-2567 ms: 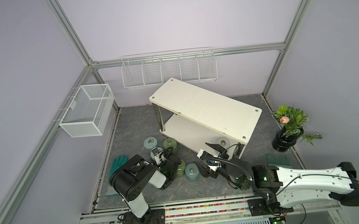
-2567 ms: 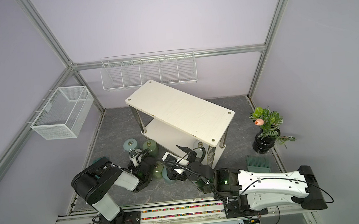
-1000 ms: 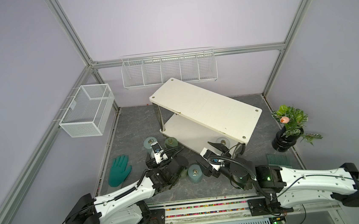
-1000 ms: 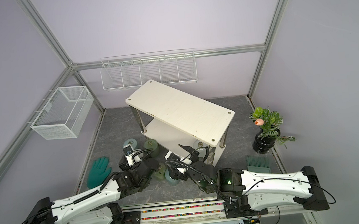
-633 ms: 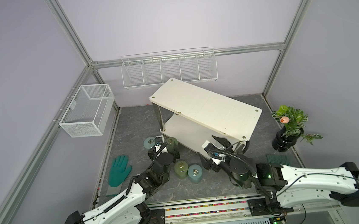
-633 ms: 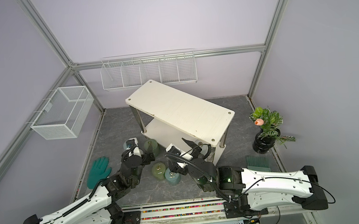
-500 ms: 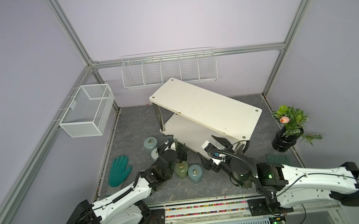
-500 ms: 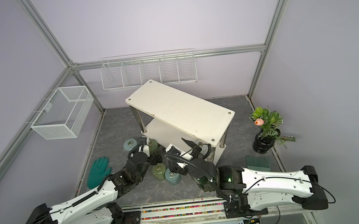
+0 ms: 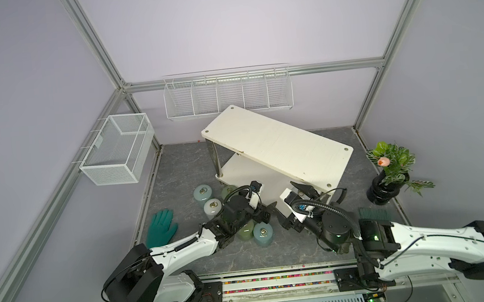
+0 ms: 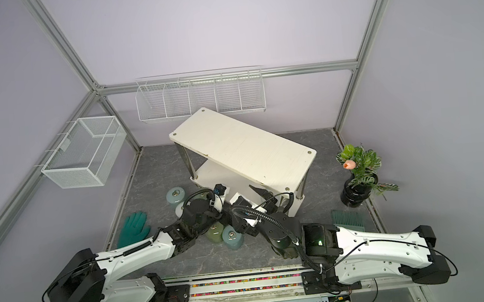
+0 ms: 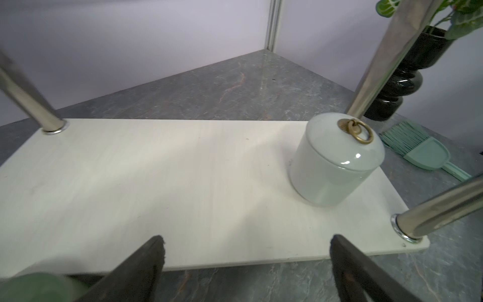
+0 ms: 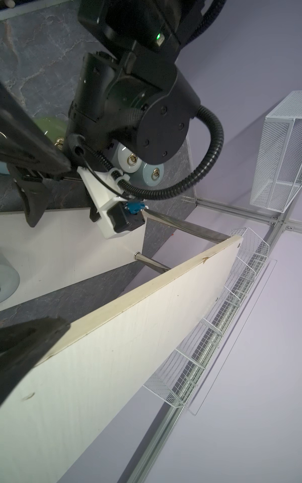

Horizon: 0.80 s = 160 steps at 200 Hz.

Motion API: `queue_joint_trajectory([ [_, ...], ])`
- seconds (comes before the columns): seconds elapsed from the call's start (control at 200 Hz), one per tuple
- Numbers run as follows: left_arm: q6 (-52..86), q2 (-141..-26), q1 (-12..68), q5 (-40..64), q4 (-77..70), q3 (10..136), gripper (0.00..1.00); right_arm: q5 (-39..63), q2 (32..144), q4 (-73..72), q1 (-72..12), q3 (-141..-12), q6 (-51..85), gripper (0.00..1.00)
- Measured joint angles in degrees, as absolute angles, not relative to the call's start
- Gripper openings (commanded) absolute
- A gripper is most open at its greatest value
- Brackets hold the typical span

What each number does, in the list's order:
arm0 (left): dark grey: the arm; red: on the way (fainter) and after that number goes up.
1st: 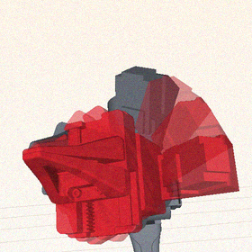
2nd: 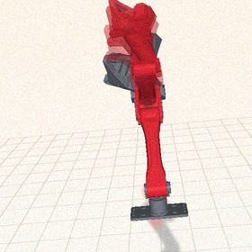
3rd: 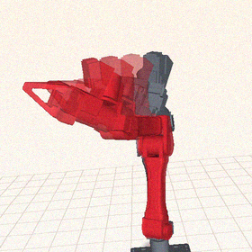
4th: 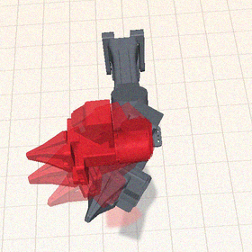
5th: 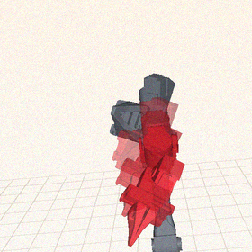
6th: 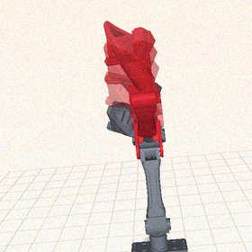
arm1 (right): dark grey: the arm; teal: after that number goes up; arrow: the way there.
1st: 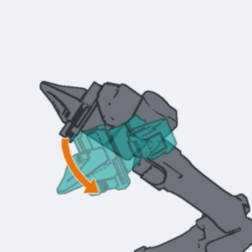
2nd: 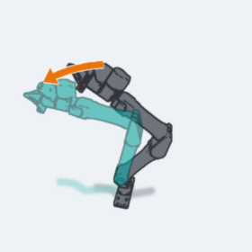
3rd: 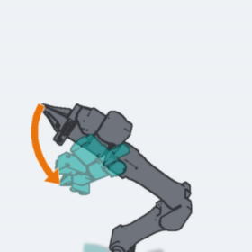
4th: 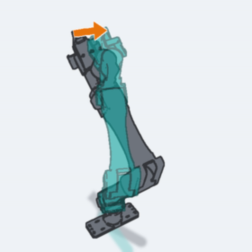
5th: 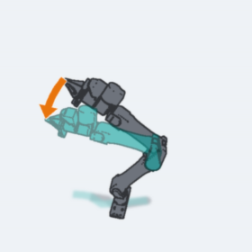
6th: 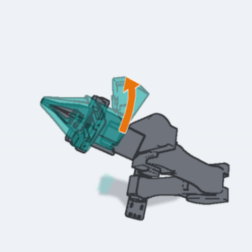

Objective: Remove the tea canisters from the shelf
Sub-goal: Pick up the tea canister from the shelf.

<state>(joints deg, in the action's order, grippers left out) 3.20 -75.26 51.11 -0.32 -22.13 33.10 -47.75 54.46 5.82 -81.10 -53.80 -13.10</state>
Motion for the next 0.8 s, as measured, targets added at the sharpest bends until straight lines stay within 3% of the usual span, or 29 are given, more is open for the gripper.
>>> queue_joint_trajectory([
  [0.525,2.8,-93.8,51.0,15.0,-38.3,35.8,1.00,-47.5,56.9,7.9,-81.2,-56.2,-12.8,0.89],
  [0.8,1.8,-98.6,51.7,16.5,-46.2,39.1,1.00,-47.1,60.2,9.6,-81.5,-59.1,-12.6,0.89],
])
